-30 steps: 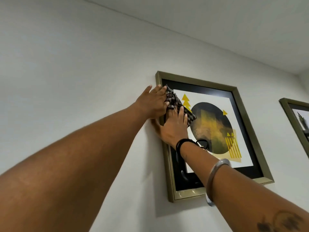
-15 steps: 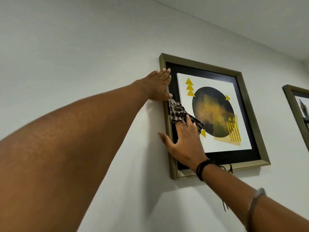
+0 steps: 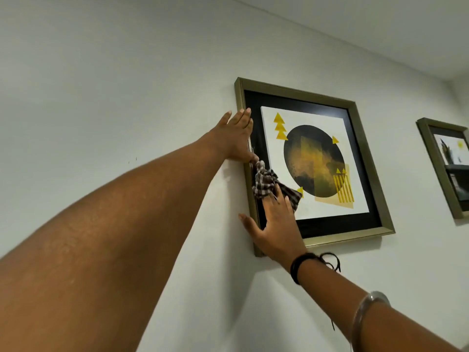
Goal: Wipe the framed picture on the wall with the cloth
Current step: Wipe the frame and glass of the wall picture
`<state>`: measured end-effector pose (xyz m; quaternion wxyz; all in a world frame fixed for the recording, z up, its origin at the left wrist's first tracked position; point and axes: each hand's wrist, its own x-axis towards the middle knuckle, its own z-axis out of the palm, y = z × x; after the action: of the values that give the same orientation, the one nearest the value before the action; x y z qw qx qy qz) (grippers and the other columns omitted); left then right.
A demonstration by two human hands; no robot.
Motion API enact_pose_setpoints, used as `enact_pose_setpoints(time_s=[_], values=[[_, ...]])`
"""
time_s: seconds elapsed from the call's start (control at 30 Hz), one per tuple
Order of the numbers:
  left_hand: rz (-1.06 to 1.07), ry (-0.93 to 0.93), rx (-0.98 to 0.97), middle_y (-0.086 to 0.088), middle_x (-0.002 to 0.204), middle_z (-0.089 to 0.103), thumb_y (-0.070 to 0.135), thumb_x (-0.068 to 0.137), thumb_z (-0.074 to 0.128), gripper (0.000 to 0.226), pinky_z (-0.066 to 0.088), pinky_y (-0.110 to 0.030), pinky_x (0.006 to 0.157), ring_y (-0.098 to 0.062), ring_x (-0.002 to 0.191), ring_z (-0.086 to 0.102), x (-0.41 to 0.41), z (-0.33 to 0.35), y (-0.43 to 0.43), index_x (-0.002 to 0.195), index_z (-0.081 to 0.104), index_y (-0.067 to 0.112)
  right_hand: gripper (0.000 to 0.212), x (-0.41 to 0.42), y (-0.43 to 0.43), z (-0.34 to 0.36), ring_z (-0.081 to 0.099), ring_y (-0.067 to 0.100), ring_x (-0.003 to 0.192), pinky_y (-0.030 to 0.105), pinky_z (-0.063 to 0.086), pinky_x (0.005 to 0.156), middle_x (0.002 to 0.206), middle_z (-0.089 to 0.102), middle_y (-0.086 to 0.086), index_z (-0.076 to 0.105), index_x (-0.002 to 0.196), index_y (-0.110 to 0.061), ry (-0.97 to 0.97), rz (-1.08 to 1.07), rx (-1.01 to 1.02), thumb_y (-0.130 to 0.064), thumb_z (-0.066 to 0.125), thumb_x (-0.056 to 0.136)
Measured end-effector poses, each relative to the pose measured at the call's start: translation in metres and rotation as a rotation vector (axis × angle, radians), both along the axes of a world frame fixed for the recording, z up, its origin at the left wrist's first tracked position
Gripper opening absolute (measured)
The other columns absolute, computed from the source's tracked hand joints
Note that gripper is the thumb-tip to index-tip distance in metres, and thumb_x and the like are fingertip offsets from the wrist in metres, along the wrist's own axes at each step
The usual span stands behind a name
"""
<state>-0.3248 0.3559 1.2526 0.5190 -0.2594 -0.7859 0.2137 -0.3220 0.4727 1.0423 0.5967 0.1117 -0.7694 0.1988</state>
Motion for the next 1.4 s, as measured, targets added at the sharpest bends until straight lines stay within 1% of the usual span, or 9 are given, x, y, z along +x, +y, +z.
enact_pose_setpoints(time_s=[0.2, 0.4, 0.6, 0.73, 0.83, 0.93, 1.17, 1.3, 1.4], values=[[0.090, -0.018, 0.015, -0.015, 0.163, -0.015, 0.075, 0.079, 0.051, 0.115, -0.008, -0.047, 0.121, -0.027, 0.150, -0.016, 0.005, -0.008, 0.008, 0.154, -0.002, 0.005, 0.080, 0.013, 0.001, -0.051, 0.009, 0.014, 0.154, 0.043, 0.015, 0.126, 0.163, 0.025, -0.006, 0.024, 0.154, -0.028, -0.041, 0.021, 0.019, -0.071, 0.036, 0.089], [0.123, -0.034, 0.033, -0.015, 0.162, -0.018, 0.073, 0.081, 0.050, 0.113, -0.011, -0.050, 0.119, -0.027, 0.149, -0.019, 0.008, -0.009, 0.008, 0.154, -0.004, 0.006, 0.059, 0.021, 0.029, -0.092, 0.036, 0.017, 0.143, 0.046, 0.037, 0.116, 0.147, 0.051, -0.002, 0.051, 0.140, -0.020, -0.027, -0.046, 0.146, -0.054, 0.048, 0.092], [0.102, -0.073, 0.047, -0.014, 0.162, -0.018, 0.072, 0.081, 0.052, 0.114, -0.011, -0.052, 0.119, -0.028, 0.149, -0.019, 0.009, -0.011, 0.007, 0.154, -0.005, 0.006, 0.054, 0.016, 0.066, -0.098, 0.045, 0.021, 0.138, 0.033, 0.027, 0.117, 0.142, 0.058, 0.004, 0.058, 0.134, -0.018, -0.016, -0.158, 0.158, -0.051, 0.044, 0.093], [0.097, -0.084, 0.047, -0.014, 0.162, -0.018, 0.072, 0.080, 0.054, 0.115, -0.012, -0.052, 0.119, -0.027, 0.149, -0.019, 0.011, -0.008, 0.008, 0.154, -0.004, 0.006, 0.061, 0.007, 0.093, -0.097, 0.043, 0.027, 0.141, 0.049, 0.034, 0.118, 0.146, 0.054, 0.007, 0.056, 0.137, -0.017, -0.049, -0.192, 0.011, -0.054, 0.037, 0.092], [0.089, -0.076, 0.044, -0.013, 0.163, -0.018, 0.074, 0.078, 0.053, 0.117, -0.012, -0.052, 0.119, -0.027, 0.150, -0.019, 0.009, -0.007, 0.007, 0.154, -0.004, 0.006, 0.066, 0.000, 0.124, -0.083, 0.044, 0.034, 0.136, 0.051, 0.034, 0.114, 0.140, 0.056, 0.015, 0.061, 0.125, -0.012, -0.084, -0.192, -0.311, -0.059, 0.028, 0.092], [0.069, -0.067, 0.039, -0.012, 0.163, -0.016, 0.075, 0.077, 0.053, 0.118, -0.012, -0.052, 0.118, -0.026, 0.150, -0.018, 0.005, -0.006, 0.005, 0.154, -0.003, 0.007, 0.071, -0.006, 0.137, -0.064, 0.032, 0.034, 0.144, 0.053, 0.019, 0.120, 0.148, 0.047, 0.018, 0.060, 0.130, -0.013, -0.161, -0.158, -0.590, -0.063, 0.025, 0.094], [0.048, -0.052, 0.032, -0.012, 0.164, -0.014, 0.076, 0.076, 0.054, 0.117, -0.012, -0.053, 0.118, -0.026, 0.150, -0.016, 0.000, -0.005, 0.003, 0.154, 0.000, 0.008, 0.077, 0.002, 0.059, -0.067, 0.047, 0.033, 0.129, 0.055, 0.028, 0.114, 0.122, 0.066, 0.014, 0.068, 0.106, -0.011, -0.087, -0.162, -0.486, -0.068, 0.020, 0.089], [0.049, -0.049, 0.032, -0.012, 0.164, -0.013, 0.077, 0.075, 0.053, 0.118, -0.012, -0.054, 0.117, -0.027, 0.150, -0.016, -0.001, -0.003, 0.004, 0.154, 0.001, 0.008, 0.070, 0.014, -0.012, -0.083, 0.046, 0.028, 0.132, 0.054, 0.027, 0.114, 0.129, 0.064, 0.006, 0.068, 0.113, -0.017, -0.034, -0.045, -0.280, -0.064, 0.020, 0.091], [0.049, -0.046, 0.028, -0.012, 0.164, -0.013, 0.078, 0.074, 0.052, 0.118, -0.011, -0.054, 0.117, -0.027, 0.150, -0.015, -0.002, -0.003, 0.003, 0.155, 0.001, 0.009, 0.067, 0.018, -0.044, -0.078, 0.047, 0.026, 0.131, 0.054, 0.027, 0.115, 0.130, 0.064, 0.003, 0.066, 0.108, -0.018, -0.004, 0.080, -0.350, -0.065, 0.021, 0.092]])
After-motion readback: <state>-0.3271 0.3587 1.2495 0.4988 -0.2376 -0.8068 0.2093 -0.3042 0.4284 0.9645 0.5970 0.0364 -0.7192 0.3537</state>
